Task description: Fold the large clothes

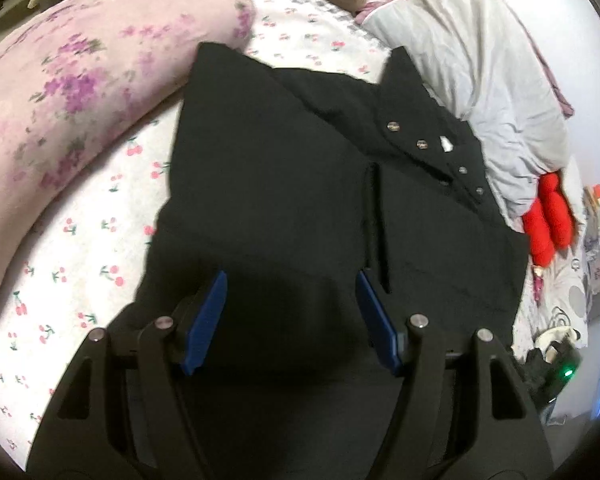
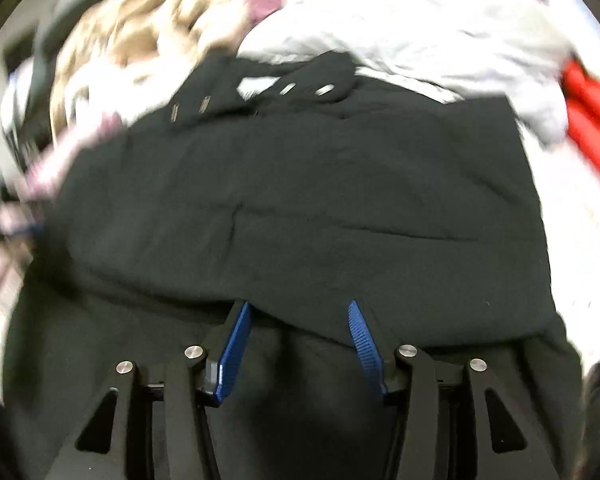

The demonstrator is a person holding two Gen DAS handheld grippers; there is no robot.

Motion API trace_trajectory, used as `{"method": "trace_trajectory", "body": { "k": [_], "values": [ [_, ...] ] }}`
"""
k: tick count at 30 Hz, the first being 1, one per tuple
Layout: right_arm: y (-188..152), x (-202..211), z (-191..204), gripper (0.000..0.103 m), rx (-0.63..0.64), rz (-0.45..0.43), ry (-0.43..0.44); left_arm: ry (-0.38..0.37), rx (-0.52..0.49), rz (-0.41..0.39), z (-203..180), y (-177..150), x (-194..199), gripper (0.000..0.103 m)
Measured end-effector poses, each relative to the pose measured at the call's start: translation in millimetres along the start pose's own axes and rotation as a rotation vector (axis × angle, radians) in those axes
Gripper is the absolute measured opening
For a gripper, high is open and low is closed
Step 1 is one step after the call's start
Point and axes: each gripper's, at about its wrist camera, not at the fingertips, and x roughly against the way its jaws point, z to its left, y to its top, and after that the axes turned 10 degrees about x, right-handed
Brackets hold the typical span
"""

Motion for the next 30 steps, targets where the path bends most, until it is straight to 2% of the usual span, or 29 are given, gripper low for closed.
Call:
{"method": "trace_trajectory", "body": {
  "k": [3,4,6,9,11,12,14,15,17,18,19,21,25,26,28,30],
  "values": [
    [-7,15,-56,0.057,-0.19,-0.029,-0.09,0.046,0.023,-0.051,8,7,8,0.067],
    [-8,21,-73,0.057,-0.237,-0.057,-0.082,0.058,0.017,-0.063,9,10,10,0.067],
    [-14,39,-93,0.057,-0.296,-0.094,-0.096,0.1,0.005,-0.112,14,19,17,0.067],
    [-9,37,-112,0.057,-0.308,-0.053,-0.186,0.163,0.023,-0.171,29,36,20,0.067],
    [5,18,-120,0.057,-0.287,-0.009,-0.18,0.146,0.028,-0.129,36,46,7,0.067],
    [10,11,-125,0.057,-0.279,0.003,-0.167,0.102,0.02,-0.069,39,50,-3,0.067],
    [15,1,-133,0.056,-0.313,0.005,-0.118,0.062,0.019,-0.008,44,55,-16,0.067],
    [20,-4,-137,0.056,-0.343,-0.008,-0.088,0.075,0.024,-0.007,47,57,-21,0.067],
    [28,-19,-142,0.045,-0.354,-0.017,-0.064,0.069,0.032,-0.029,53,60,-28,0.066],
    [30,-25,-141,0.027,-0.343,0.001,-0.071,0.024,0.038,-0.025,57,61,-31,0.042],
    [31,-34,-141,0.018,-0.315,0.033,-0.082,-0.014,0.048,-0.014,58,61,-34,0.013],
    [37,-39,-134,0.013,-0.268,0.04,-0.134,-0.017,0.039,-0.039,55,60,-30,0.01],
    [43,-12,-156,0.009,-0.358,-0.057,-0.144,0.0,-0.064,-0.186,33,60,0,0.008],
    [47,-13,-161,0.009,-0.37,-0.068,-0.13,-0.004,-0.068,-0.196,29,66,4,0.008],
    [45,-21,-162,0.009,-0.337,-0.022,-0.164,0.034,-0.077,-0.184,29,66,-5,0.008],
    [41,-43,-158,0.011,-0.32,0.069,-0.222,0.144,-0.12,-0.138,32,62,-30,0.009]
  ]
}}
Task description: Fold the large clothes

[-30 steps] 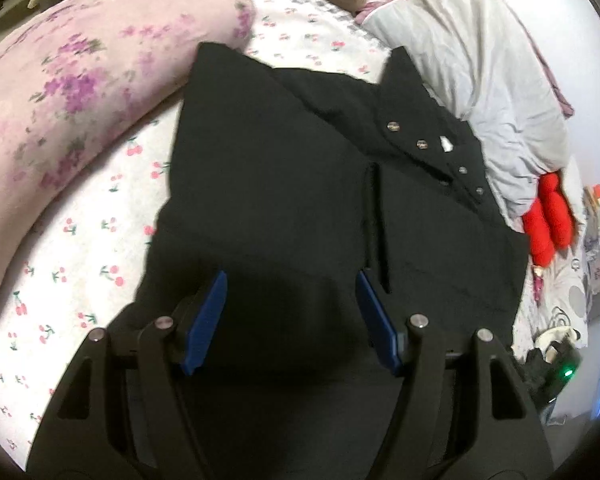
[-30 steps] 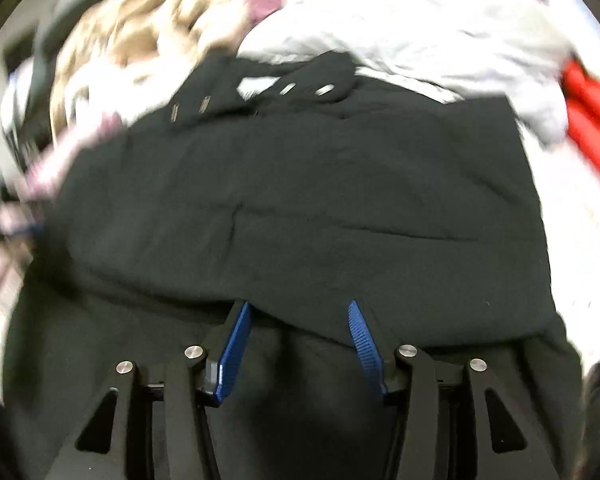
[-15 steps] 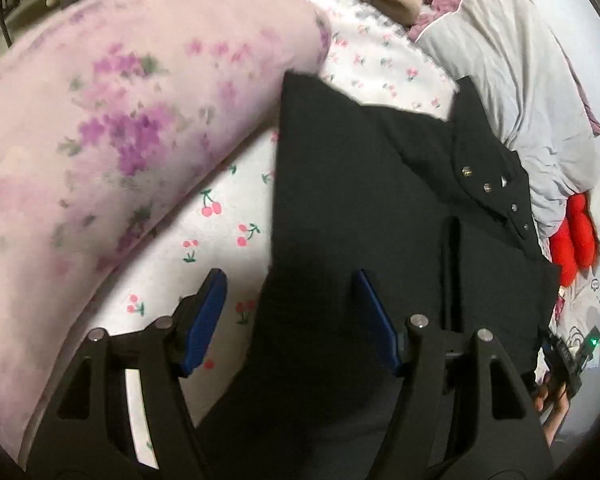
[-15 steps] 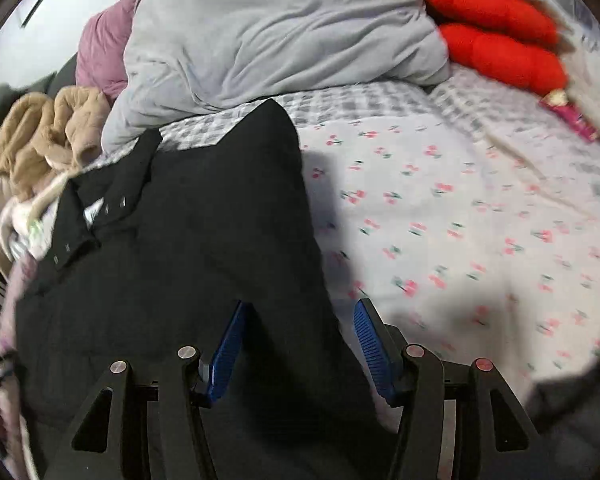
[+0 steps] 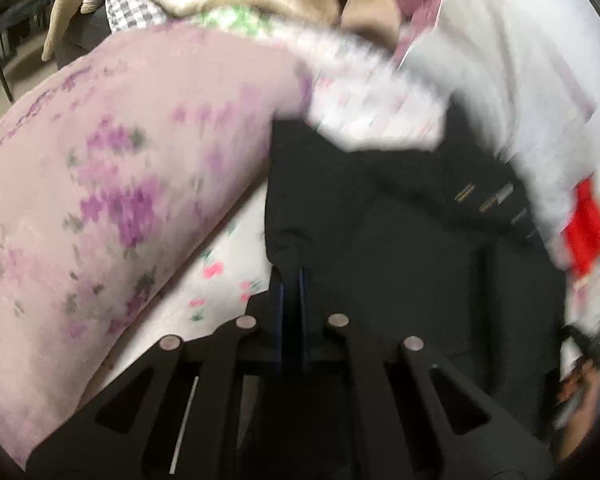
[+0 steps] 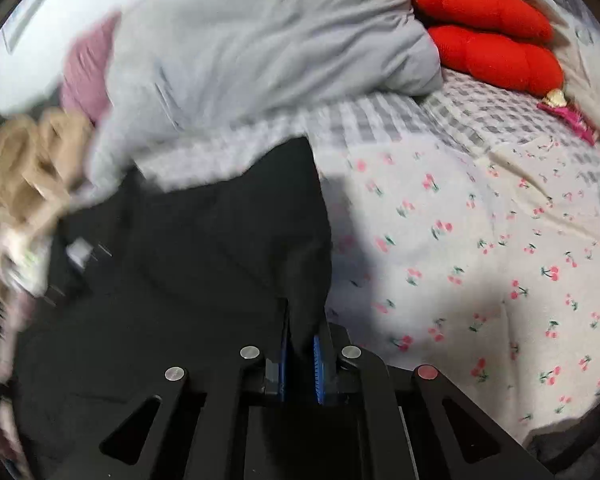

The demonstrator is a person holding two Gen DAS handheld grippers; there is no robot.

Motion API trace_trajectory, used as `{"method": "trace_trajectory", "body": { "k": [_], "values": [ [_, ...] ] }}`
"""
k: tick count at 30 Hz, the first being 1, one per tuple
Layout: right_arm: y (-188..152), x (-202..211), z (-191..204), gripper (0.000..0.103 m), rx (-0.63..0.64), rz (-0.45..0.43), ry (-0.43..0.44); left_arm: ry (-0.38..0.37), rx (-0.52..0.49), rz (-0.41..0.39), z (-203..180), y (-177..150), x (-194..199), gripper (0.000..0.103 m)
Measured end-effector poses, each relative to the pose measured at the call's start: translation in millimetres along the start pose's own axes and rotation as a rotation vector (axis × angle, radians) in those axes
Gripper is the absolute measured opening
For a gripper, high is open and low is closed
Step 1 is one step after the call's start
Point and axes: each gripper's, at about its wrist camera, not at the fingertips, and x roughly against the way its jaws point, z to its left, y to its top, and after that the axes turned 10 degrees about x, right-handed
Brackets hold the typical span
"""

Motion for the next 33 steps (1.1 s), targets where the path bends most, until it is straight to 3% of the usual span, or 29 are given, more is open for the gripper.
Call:
{"method": "trace_trajectory", "body": {
  "k": [5,9,12,15,20,22,25,27,30,33],
  "values": [
    [-9,-5,-2,0.025,-0.075,0.016,-0.061,-0.038,0.057,0.021,14,2,6,0.016],
    [-18,44,-16,0.03,-0.082,-0.073,-0.131,-0.048,0.002,-0.062,7,1,47,0.026],
    [-42,85,-18,0.031,-0.057,-0.122,-0.099,-0.063,-0.03,-0.077,4,-5,69,0.034],
    [-81,114,-7,0.031,0.006,-0.09,-0.046,-0.086,-0.057,-0.056,2,-21,84,0.036],
    [-138,126,8,0.031,0.033,0.001,0.051,-0.136,-0.096,-0.006,-1,-54,105,0.038],
    [-152,116,6,0.031,0.036,0.085,0.05,-0.127,-0.118,0.033,0,-70,110,0.041],
    [-174,96,-14,0.031,-0.005,0.179,-0.017,-0.152,-0.115,0.094,5,-85,115,0.041],
    [-185,97,-28,0.031,-0.039,0.182,0.019,-0.135,-0.126,0.092,7,-93,121,0.041],
    [-188,118,-32,0.031,-0.049,0.172,-0.063,-0.111,-0.159,0.087,7,-108,133,0.041],
    [-193,143,-22,0.031,-0.01,0.132,-0.052,-0.101,-0.196,0.073,8,-122,147,0.042]
  ]
}}
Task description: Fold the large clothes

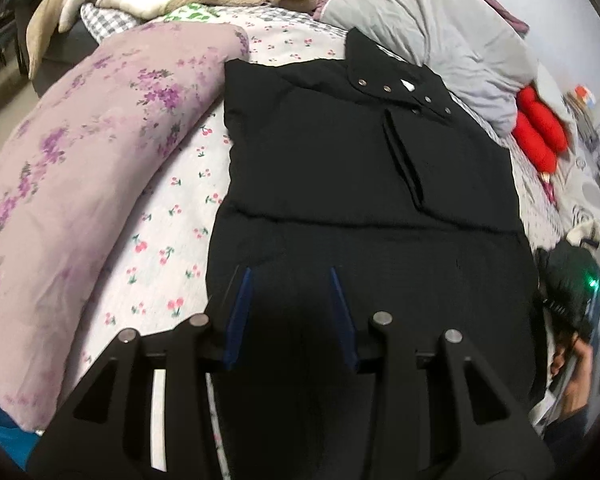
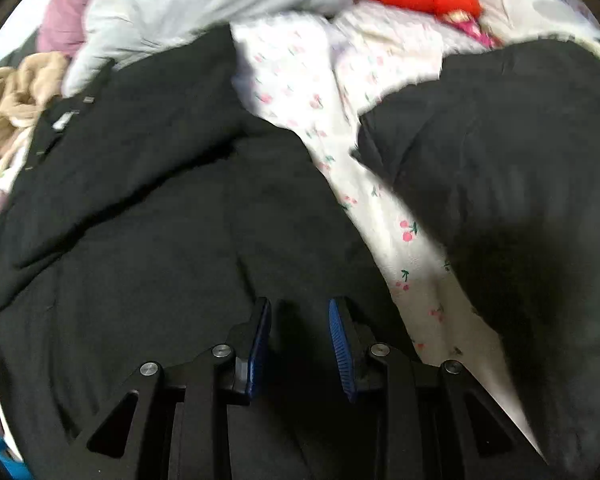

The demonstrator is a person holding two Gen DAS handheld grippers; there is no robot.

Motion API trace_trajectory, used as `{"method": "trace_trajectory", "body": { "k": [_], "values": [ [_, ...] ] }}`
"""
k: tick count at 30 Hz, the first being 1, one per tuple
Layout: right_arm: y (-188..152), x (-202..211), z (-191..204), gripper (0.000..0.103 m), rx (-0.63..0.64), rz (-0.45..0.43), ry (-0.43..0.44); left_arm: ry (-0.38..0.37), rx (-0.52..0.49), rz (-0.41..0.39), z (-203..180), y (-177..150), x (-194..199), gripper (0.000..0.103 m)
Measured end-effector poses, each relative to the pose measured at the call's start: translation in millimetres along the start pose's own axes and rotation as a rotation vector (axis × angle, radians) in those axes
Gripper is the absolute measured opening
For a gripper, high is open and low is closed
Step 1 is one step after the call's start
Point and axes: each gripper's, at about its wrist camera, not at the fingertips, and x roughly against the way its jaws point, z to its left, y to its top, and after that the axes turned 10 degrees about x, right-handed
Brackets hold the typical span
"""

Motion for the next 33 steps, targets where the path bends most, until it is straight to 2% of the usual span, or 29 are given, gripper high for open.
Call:
{"method": "trace_trajectory", "body": {
  "k": [3,4,10,13,17,19,21,24,25,27,30,33],
  "values": [
    [-10,21,7,0.031,0.041,-0.005,-0.091,0.012,-0.03,-0.004,-2,-15,12,0.043],
    [-17,27,7,0.031,0.047,-0.011,-0.092,0.016,-0.037,-0.007,-2,-21,16,0.043],
    [-54,47,-10,0.04,0.051,0.004,-0.069,0.003,-0.006,0.012,10,-71,37,0.044],
    [-80,51,-8,0.041,0.073,0.026,-0.036,-0.012,-0.01,0.029,17,-103,41,0.044],
    [-112,54,1,0.041,0.131,0.057,-0.017,0.015,0.042,0.054,36,-139,41,0.044],
    [-125,53,11,0.041,0.195,0.073,-0.043,0.024,0.059,0.064,45,-151,42,0.044],
    [-136,51,20,0.041,0.257,0.097,-0.076,0.069,0.076,0.042,55,-162,46,0.045],
    [-150,44,25,0.044,0.308,0.143,-0.186,0.088,0.064,0.011,60,-169,56,0.048],
    [-152,46,24,0.045,0.303,0.139,-0.195,0.092,0.062,-0.007,61,-172,60,0.052],
    [-153,54,14,0.046,0.242,0.129,-0.194,0.099,0.051,-0.027,63,-180,64,0.053],
    [-158,76,-7,0.048,0.117,0.065,-0.181,0.082,0.012,-0.015,62,-187,65,0.053],
    [-165,97,-19,0.049,0.028,0.003,-0.186,0.045,0.035,0.024,58,-187,61,0.055]
  ]
}}
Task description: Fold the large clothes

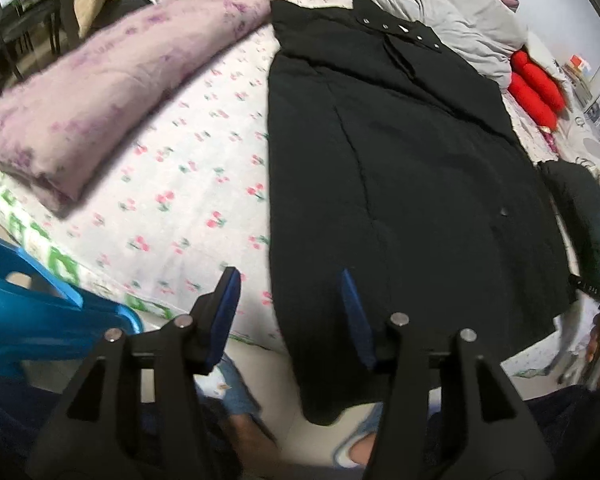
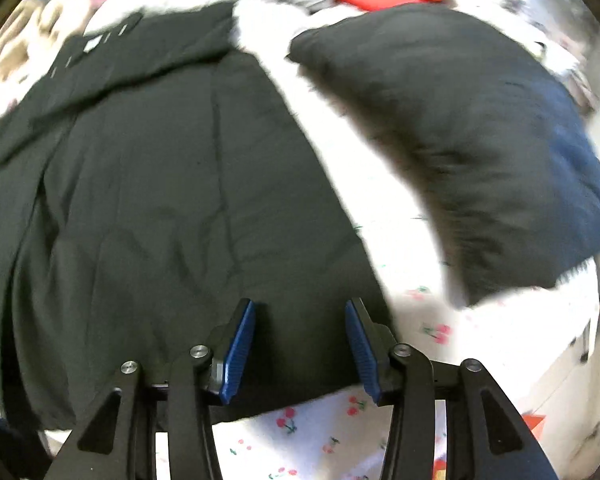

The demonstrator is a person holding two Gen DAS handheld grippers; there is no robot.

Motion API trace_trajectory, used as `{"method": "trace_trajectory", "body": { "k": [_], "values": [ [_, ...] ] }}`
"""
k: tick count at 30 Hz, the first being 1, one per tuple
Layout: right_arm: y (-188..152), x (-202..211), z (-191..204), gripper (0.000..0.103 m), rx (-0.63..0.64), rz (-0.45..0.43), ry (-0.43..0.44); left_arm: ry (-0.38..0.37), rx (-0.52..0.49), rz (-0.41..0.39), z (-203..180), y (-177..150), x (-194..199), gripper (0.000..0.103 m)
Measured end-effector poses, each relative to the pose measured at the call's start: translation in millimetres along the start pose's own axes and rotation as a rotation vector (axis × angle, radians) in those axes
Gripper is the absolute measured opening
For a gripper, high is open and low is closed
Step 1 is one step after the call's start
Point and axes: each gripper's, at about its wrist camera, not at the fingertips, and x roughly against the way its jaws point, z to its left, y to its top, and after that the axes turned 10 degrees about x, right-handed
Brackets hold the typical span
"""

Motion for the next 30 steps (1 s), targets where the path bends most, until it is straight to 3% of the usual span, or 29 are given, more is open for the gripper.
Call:
{"method": "trace_trajectory", "body": {
  "k": [3,6,9,13,15,23,27,30],
  "values": [
    [-12,9,-19,0.055,-0.142,-0.023,0.093,-0.043,0.08,0.085,-9,16,-13,0.055],
    [-20,3,-25,0.056,-0.174,0.019,0.081,-0.026,0.124,0.057,-18,27,-5,0.055],
    [-28,6,-29,0.056,-0.2,0.032,0.109,-0.073,0.188,0.083,-5,6,-4,0.055],
    [-44,4,-48,0.056,-0.344,0.043,0.2,-0.078,0.305,0.114,29,-24,-17,0.055],
    [-50,0,-62,0.056,-0.407,0.063,0.163,-0.101,0.368,0.125,43,-36,-23,0.055],
    [-53,-4,-70,0.054,-0.5,0.045,0.337,-0.158,0.39,0.173,54,-52,-42,0.055],
    [-52,-19,-71,0.054,-0.512,0.109,0.295,-0.138,0.395,0.166,55,-57,-46,0.055],
    [-50,-26,-65,0.054,-0.536,0.124,0.386,-0.144,0.4,0.18,52,-61,-51,0.055]
  ]
}}
